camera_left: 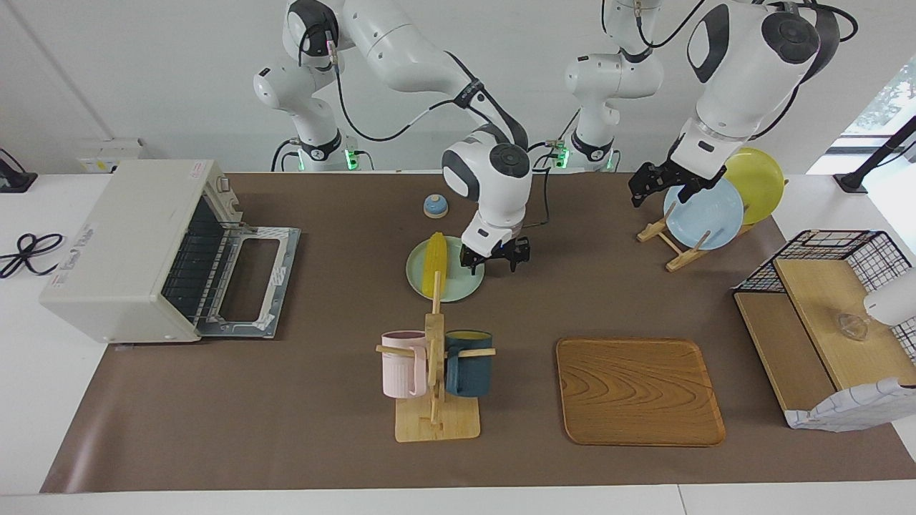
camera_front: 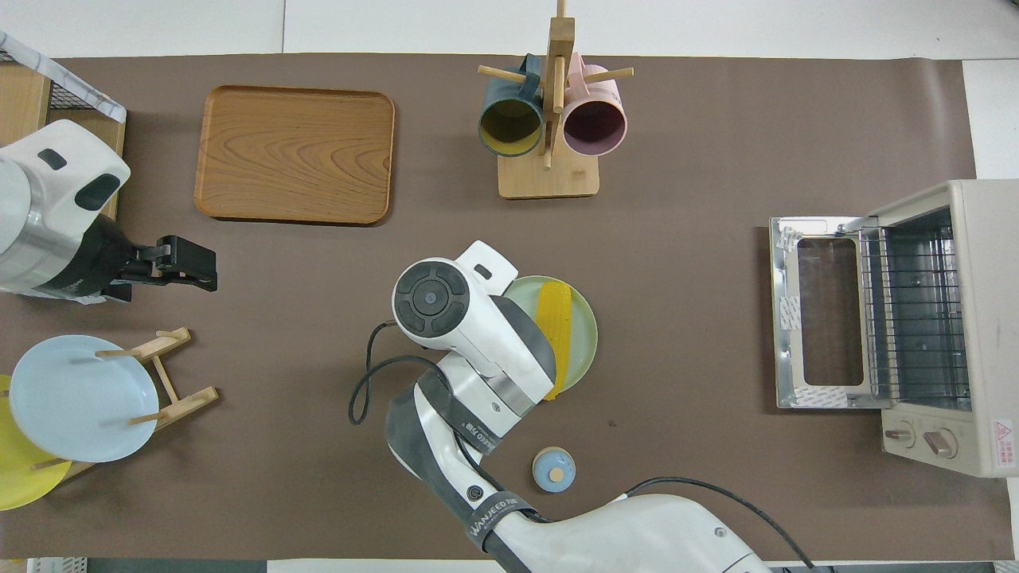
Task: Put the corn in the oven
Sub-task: 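Grasp the green plate rim with the right gripper and lift it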
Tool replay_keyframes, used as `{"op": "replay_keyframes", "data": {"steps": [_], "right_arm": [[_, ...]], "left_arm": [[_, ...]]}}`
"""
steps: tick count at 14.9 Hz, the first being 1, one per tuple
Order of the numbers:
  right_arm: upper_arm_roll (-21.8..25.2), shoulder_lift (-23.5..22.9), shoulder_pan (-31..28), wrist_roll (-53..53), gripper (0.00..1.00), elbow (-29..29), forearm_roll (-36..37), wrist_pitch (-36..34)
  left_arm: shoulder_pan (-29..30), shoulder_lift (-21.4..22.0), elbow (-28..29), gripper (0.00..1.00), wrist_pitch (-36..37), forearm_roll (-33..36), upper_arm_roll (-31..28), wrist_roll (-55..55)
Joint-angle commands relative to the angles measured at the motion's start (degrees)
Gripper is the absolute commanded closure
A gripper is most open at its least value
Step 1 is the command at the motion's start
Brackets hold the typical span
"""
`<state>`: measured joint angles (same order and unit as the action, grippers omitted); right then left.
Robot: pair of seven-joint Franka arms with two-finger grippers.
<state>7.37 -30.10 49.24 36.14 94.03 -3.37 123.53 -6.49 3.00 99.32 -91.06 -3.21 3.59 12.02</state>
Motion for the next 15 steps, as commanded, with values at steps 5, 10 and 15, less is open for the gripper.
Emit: {"op": "replay_keyframes", "data": {"steps": [5, 10, 15], "right_arm": [[0.01, 4.34, 0.86, -0.72, 0.99, 8.53, 1.09, 2.24], [0.1, 4.79, 1.3, -1.15, 1.0, 8.72, 5.1, -0.38], [0.98, 5.04, -2.82, -7.82, 1.0, -3.5, 11.81, -19.27]], "left_arm": [[-0.19, -2.3, -5.11, 0.0, 2.47, 0.49, 0.37, -0.94], [-0.98, -2.13, -4.75, 0.0, 2.64, 0.49, 0.28, -0.77], [-0.1, -1.86, -4.57, 0.0, 2.02, 0.49, 0.28, -0.24]]}}
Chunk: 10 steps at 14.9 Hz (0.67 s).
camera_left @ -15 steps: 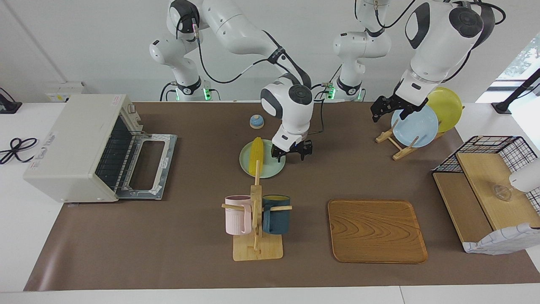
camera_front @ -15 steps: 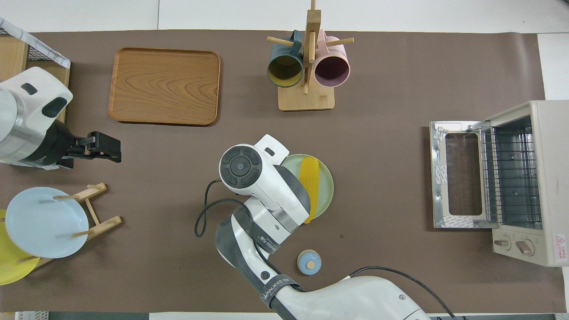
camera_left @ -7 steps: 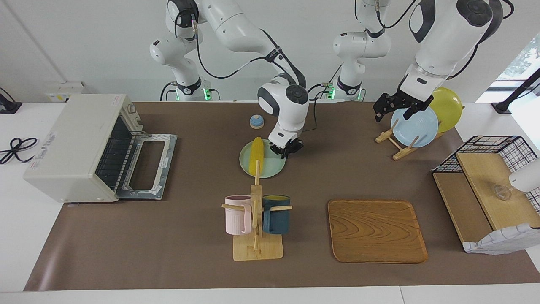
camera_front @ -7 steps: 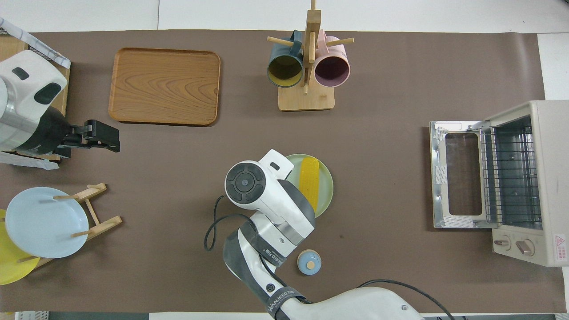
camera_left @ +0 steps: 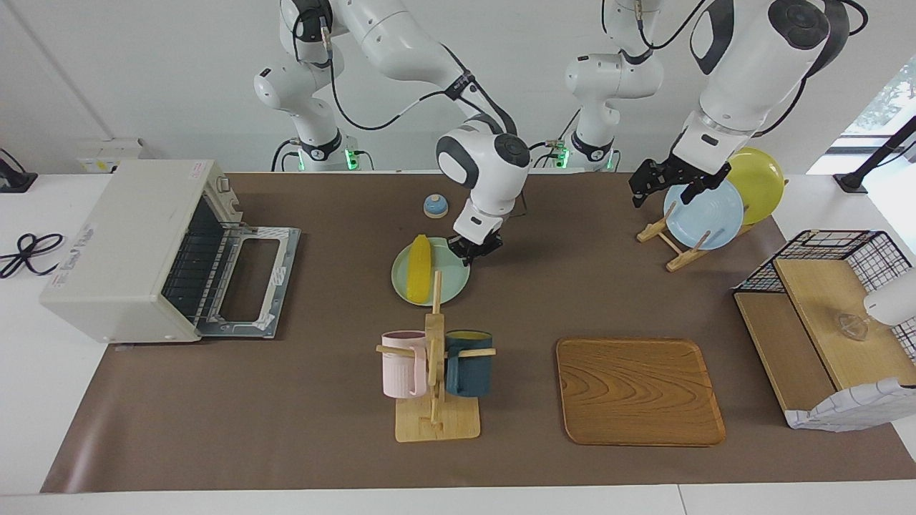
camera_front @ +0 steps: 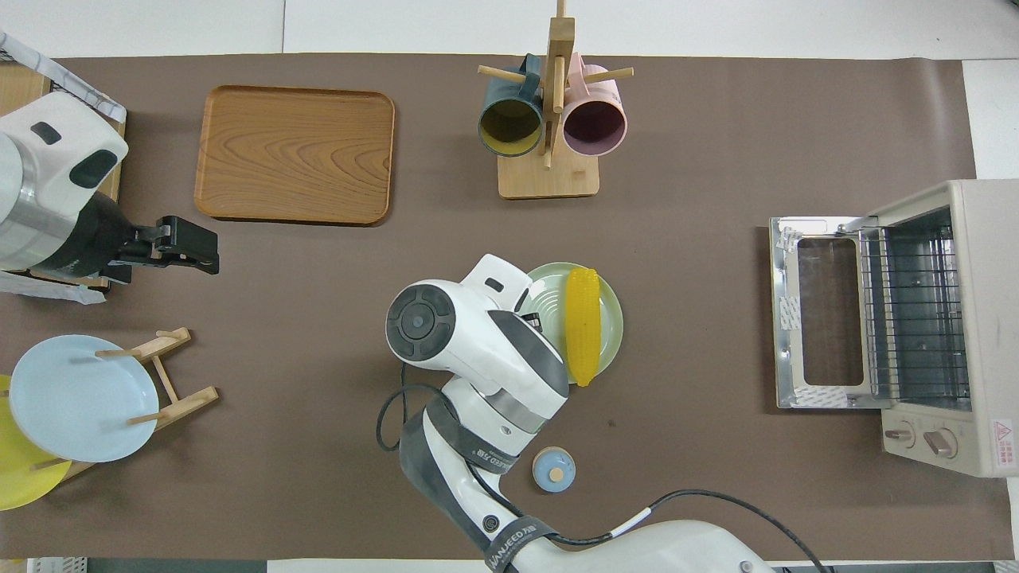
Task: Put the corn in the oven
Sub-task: 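Grasp the green plate rim with the right gripper and lift it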
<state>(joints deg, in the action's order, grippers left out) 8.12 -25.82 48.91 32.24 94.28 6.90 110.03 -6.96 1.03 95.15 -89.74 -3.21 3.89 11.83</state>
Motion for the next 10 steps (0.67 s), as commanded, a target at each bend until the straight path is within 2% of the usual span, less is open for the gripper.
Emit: {"op": "replay_keyframes", "data": {"steps": [1, 3, 5, 7, 10], "right_arm": [[0.23, 3.12, -5.2, -6.55, 1.0, -3.14, 2.24, -7.45], [0.14, 7.86, -10.82, -14.71, 1.0, -0.08, 2.42, -9.39], [0.14, 12.96, -16.01, -19.91, 1.0, 5.71, 2.42, -9.75], [0.14, 14.56, -20.23, -22.64, 1.0, 8.98, 2.59, -11.23], [0.23, 15.0, -25.86, -28.8, 1.0, 10.48, 5.39, -11.77]], "left_arm": [[0.37, 0.11, -0.31, 0.0, 0.88, 0.49, -0.03, 0.04], [0.37, 0.2, -0.31, 0.0, 0.79, 0.49, -0.03, -0.05], [0.37, 0.2, -0.31, 0.0, 0.79, 0.49, -0.03, -0.14], [0.37, 0.2, -0.31, 0.0, 0.97, 0.49, -0.03, -0.05], [0.37, 0.2, -0.22, 0.0, 0.79, 0.49, -0.03, -0.05]]}}
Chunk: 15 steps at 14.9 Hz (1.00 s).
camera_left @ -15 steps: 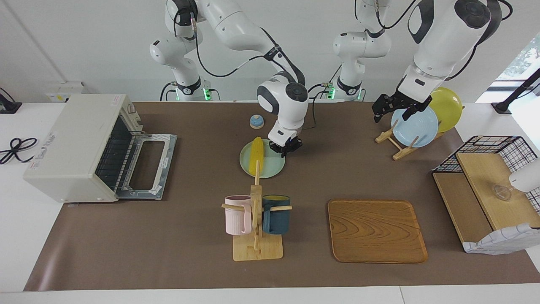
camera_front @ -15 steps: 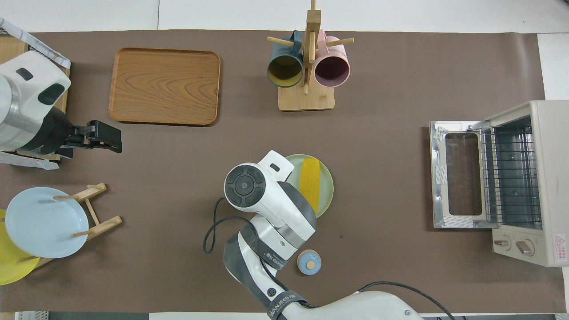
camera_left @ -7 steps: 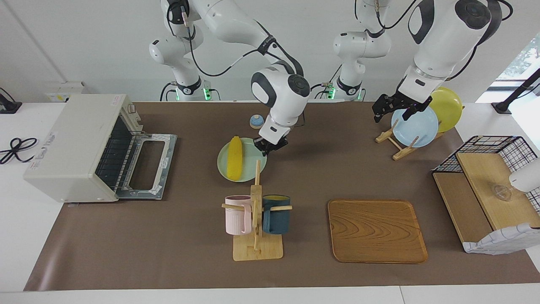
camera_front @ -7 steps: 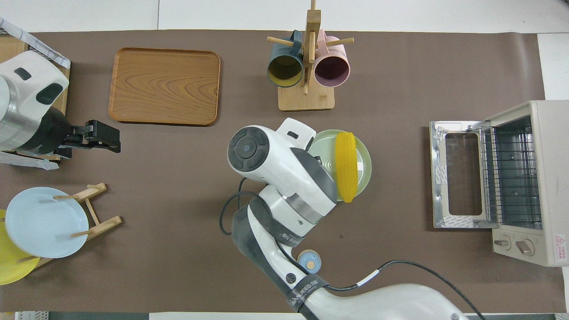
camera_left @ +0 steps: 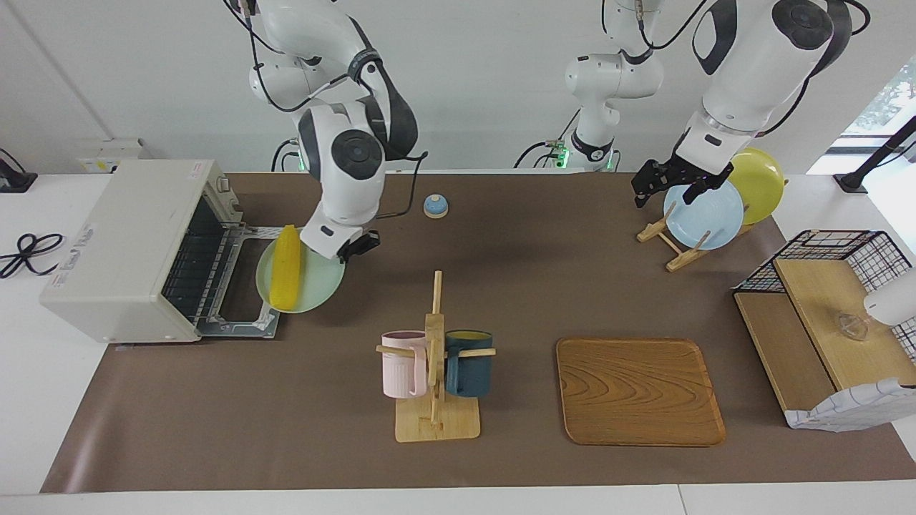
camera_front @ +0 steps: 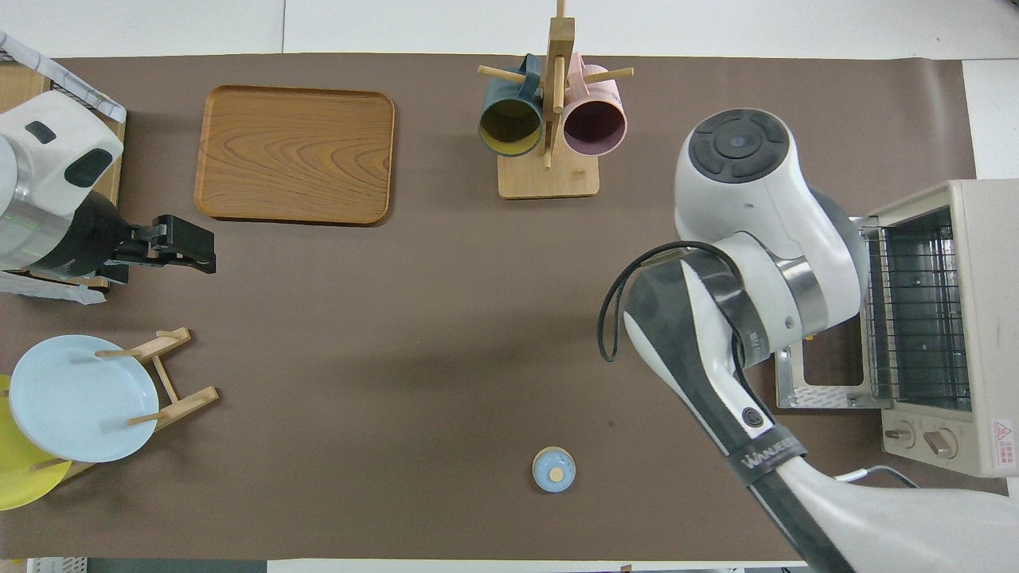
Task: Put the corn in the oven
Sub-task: 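Carry the plate with corn into the open oven with the right gripper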
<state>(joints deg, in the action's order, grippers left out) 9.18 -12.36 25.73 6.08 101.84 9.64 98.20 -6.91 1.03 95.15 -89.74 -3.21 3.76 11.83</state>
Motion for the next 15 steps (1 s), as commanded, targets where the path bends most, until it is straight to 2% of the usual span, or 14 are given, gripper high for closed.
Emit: {"op": "replay_keyframes", "data": {"steps": [1, 7, 9, 12, 15], "right_arm": [[-0.91, 2.07, -4.09, -3.61, 1.0, 3.53, 2.75, 0.07], [-0.91, 3.22, -14.11, -15.03, 1.0, 6.61, 3.19, 0.85], [-0.91, 3.75, -15.61, -15.83, 1.0, 7.84, 3.19, 0.86], [-0.91, 6.03, -17.37, -16.01, 1.0, 13.63, 3.19, 4.54], [-1.0, 6.3, -18.08, -16.1, 1.0, 14.96, 3.19, 5.95]], "left_arm": [[0.23, 0.2, -0.31, 0.0, 0.7, 0.49, 0.11, -0.05], [0.23, 0.2, -0.23, 0.0, 0.79, 0.49, 0.11, -0.05], [0.32, 0.2, -0.22, 0.0, 0.79, 0.49, 0.11, -0.05], [0.23, 0.2, -0.22, 0.0, 0.79, 0.49, 0.11, -0.05], [0.32, 0.2, -0.31, 0.0, 0.79, 0.49, 0.11, -0.05]]}}
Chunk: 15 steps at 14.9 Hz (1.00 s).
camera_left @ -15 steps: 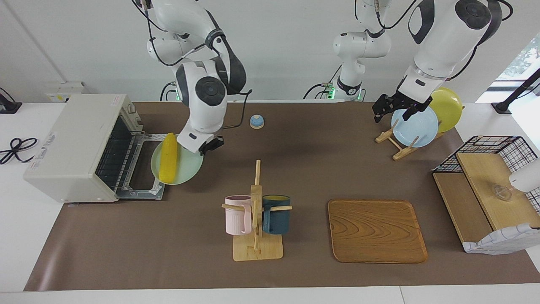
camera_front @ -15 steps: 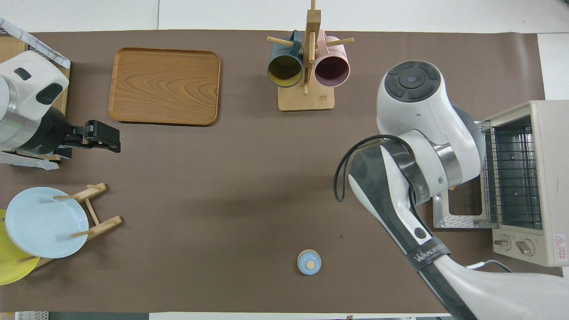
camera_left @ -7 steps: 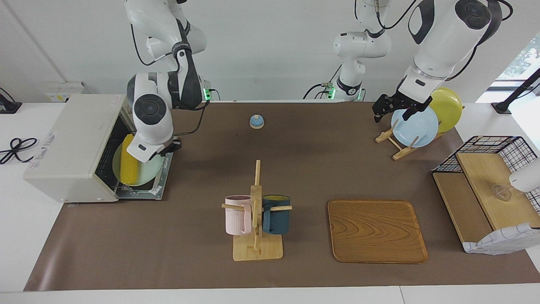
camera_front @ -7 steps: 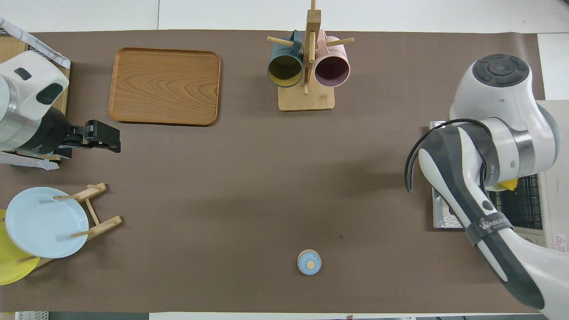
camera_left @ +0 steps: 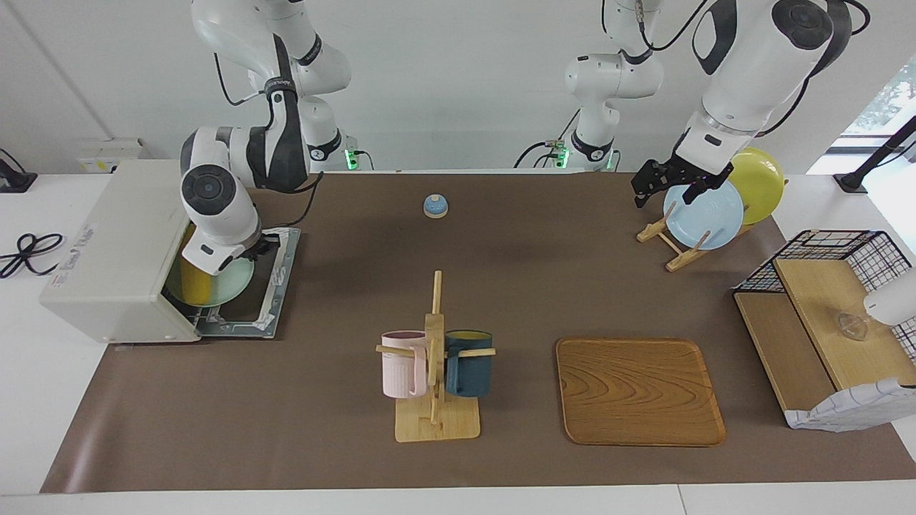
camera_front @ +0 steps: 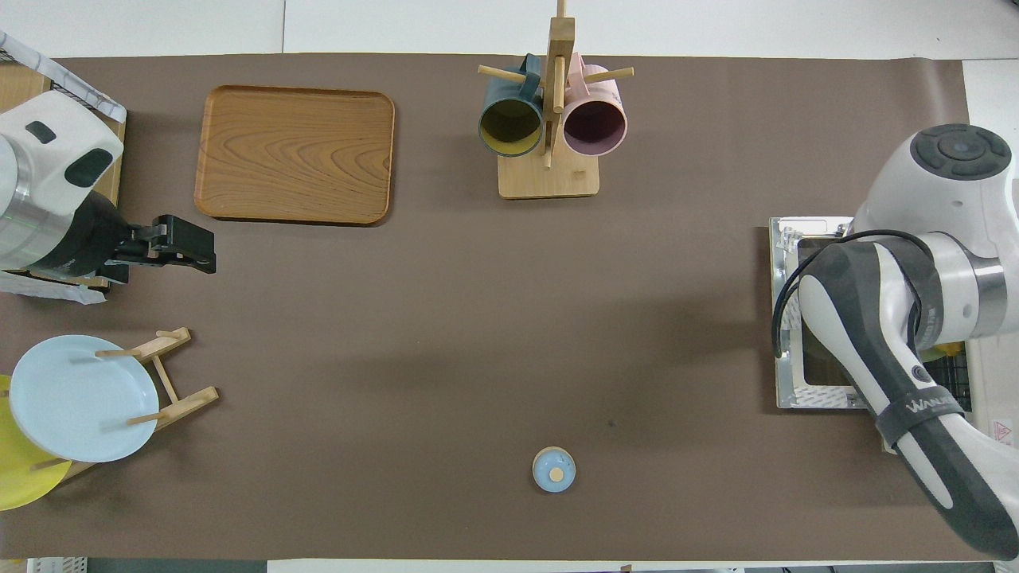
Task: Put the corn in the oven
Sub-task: 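Carry the plate with corn into the open oven with the right gripper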
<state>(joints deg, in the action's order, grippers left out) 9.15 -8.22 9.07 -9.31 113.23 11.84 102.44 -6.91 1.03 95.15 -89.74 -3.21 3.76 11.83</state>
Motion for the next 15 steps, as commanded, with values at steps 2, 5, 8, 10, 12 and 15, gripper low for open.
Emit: {"op": "replay_keyframes", "data": {"steps": [2, 5, 8, 10, 12, 15], "right_arm": [[-0.97, 2.15, -1.42, -0.71, 0.96, 3.58, 0.9, 2.15], [-1.06, 1.98, -1.07, -0.62, 0.78, 3.06, 0.55, 2.33], [-1.68, 2.15, -0.28, -0.45, 0.69, 0.87, 0.03, 0.75], [-1.68, 1.89, 2.34, -0.1, 0.65, -1.85, -0.06, -1.26], [-1.68, 1.71, 3.15, 0.26, 0.66, -2.39, -0.24, -1.54], [-1.68, 1.8, 5.16, 3.93, 1.0, -1.0, -3.39, 2.3]], "left_arm": [[0.41, 0.2, -0.22, 0.0, 0.79, 0.49, 0.11, -0.05], [0.32, 0.2, -0.22, 0.0, 0.79, 0.49, 0.11, -0.05], [0.41, 0.2, -0.31, 0.0, 0.79, 0.49, 0.11, -0.05], [0.41, 0.2, -0.23, 0.0, 0.79, 0.49, 0.11, -0.05], [0.32, 0.2, -0.31, 0.0, 0.88, 0.49, 0.11, -0.05], [0.32, 0.2, -0.31, 0.0, 0.88, 0.49, 0.11, -0.05]]}}
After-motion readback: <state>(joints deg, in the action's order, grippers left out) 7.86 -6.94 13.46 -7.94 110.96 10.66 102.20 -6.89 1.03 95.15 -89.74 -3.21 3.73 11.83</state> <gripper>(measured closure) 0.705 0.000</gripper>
